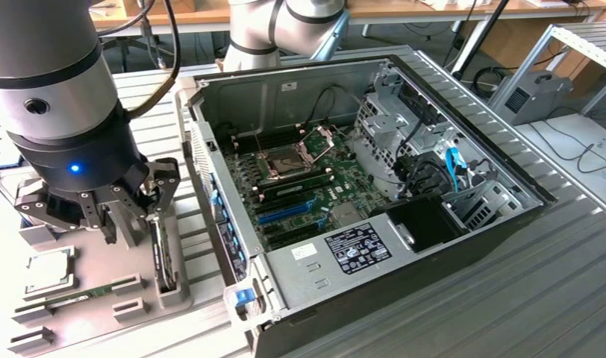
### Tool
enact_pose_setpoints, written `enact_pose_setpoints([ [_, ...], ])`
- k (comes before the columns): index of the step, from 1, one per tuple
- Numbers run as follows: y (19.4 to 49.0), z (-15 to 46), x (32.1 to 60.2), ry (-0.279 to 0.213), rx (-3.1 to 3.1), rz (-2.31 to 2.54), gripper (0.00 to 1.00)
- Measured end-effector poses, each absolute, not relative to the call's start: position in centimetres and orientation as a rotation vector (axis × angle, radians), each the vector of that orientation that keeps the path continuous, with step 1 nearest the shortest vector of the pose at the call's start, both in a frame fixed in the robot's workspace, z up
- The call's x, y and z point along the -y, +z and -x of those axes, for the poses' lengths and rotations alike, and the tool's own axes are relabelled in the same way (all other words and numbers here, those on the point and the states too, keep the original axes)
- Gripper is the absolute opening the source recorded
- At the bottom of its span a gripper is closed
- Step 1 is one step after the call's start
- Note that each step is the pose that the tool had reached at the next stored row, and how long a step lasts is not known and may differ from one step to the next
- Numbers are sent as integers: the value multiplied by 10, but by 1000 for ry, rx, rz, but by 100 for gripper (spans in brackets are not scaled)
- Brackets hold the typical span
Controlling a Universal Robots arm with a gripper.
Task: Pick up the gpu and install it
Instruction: 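Pick up the gpu and move the gpu toward the slot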
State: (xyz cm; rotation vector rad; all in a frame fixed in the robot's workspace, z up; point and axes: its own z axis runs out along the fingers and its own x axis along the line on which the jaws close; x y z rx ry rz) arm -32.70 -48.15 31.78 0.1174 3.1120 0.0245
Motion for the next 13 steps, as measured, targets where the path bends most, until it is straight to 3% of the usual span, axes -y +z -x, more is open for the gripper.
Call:
enact_pose_setpoints([
  [13,312,330,482,24,-3112,-117,42],
])
